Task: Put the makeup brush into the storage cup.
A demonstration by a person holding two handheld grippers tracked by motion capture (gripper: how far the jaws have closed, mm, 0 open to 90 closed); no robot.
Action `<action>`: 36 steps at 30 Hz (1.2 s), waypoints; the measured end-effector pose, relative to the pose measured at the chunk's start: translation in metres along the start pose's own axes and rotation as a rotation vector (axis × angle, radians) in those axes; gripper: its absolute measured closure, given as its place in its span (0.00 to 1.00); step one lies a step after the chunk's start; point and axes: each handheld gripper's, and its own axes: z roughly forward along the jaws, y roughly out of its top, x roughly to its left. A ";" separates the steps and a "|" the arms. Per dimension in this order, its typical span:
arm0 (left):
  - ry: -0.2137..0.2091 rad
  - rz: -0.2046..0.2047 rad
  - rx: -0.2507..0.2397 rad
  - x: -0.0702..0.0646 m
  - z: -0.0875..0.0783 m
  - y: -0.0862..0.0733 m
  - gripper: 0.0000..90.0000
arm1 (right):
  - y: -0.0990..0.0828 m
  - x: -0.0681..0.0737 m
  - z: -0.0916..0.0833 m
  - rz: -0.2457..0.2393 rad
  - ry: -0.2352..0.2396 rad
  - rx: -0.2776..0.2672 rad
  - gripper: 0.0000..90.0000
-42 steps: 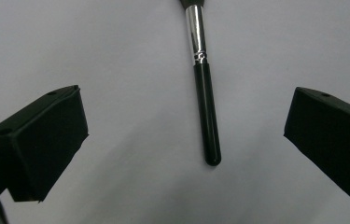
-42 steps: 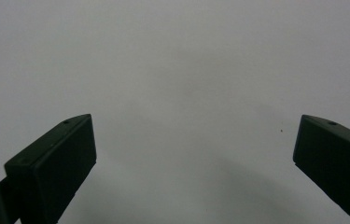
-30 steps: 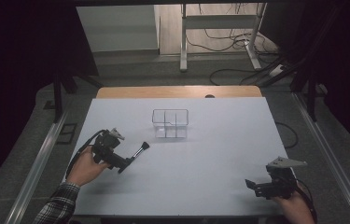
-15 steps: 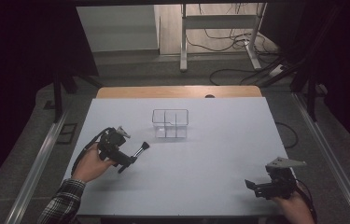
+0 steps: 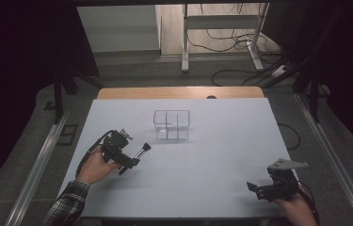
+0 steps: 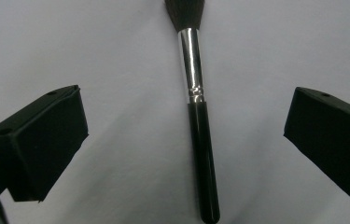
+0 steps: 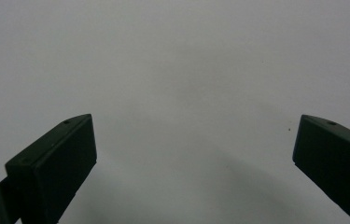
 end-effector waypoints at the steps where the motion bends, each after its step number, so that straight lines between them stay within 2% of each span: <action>1: -0.001 0.002 0.005 0.000 0.002 0.000 0.00 | 0.000 0.000 0.000 -0.001 0.000 0.000 0.00; 9: -0.001 0.018 0.042 -0.002 0.016 -0.001 0.00 | 0.000 0.001 0.001 -0.009 0.008 0.010 0.00; 12: -0.003 0.010 0.048 -0.003 0.021 -0.001 0.00 | 0.000 0.001 0.001 -0.015 0.007 0.014 0.00; 20: 0.006 0.021 0.103 -0.002 0.031 -0.003 0.00 | 0.000 0.002 0.002 -0.025 0.010 0.021 0.00; 25: -0.016 0.015 0.113 -0.002 0.030 -0.003 0.05 | 0.000 0.003 0.003 -0.029 0.011 0.030 0.00; 29: -0.023 0.032 0.135 -0.004 0.027 0.000 0.14 | 0.000 0.003 0.003 -0.038 0.013 0.035 0.00; 32: -0.025 0.039 0.153 -0.005 0.024 0.003 0.24 | 0.000 0.004 0.004 -0.046 0.015 0.038 0.00; 34: -0.025 0.035 0.161 -0.005 0.022 0.004 0.35 | 0.000 0.005 0.004 -0.048 0.015 0.039 0.00; 36: -0.024 0.018 0.161 -0.002 0.019 0.004 0.50 | 0.000 0.005 0.004 -0.051 0.016 0.040 0.01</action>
